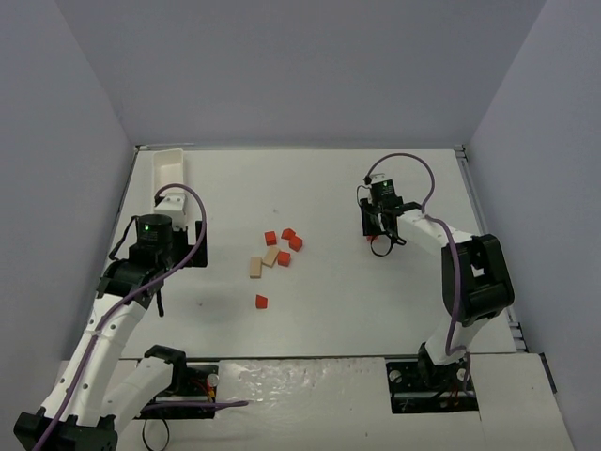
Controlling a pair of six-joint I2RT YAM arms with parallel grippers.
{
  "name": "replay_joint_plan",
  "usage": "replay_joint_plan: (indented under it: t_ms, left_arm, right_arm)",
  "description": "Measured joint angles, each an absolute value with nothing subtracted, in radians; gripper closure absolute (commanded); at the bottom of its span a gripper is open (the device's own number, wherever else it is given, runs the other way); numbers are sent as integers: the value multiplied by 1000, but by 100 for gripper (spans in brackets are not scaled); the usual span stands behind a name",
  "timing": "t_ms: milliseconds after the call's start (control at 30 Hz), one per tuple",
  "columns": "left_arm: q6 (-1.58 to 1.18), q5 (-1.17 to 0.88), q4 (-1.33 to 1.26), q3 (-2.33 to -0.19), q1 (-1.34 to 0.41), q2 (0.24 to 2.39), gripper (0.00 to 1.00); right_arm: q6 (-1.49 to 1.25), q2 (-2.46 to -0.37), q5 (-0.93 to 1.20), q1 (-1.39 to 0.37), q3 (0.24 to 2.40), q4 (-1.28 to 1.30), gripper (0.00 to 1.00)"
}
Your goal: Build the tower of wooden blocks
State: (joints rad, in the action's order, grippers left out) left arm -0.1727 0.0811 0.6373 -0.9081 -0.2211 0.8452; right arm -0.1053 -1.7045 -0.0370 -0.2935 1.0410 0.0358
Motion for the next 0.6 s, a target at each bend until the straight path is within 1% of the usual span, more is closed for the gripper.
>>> replay_joint_plan:
  t_ms: [333,533,600]
  left_arm:
    - [-168,78,637,-908,-221,853,5]
    - [-167,78,637,-908,-221,853,5]
    - [-167,78,637,-908,-221,853,5]
  right_arm:
    - [-109,-1748,-38,-287,1028,-4,99]
    - [-114,-1764,-39,-287,1025,-19,79]
    - [-115,-1764,-39,-287,1024,-21,67]
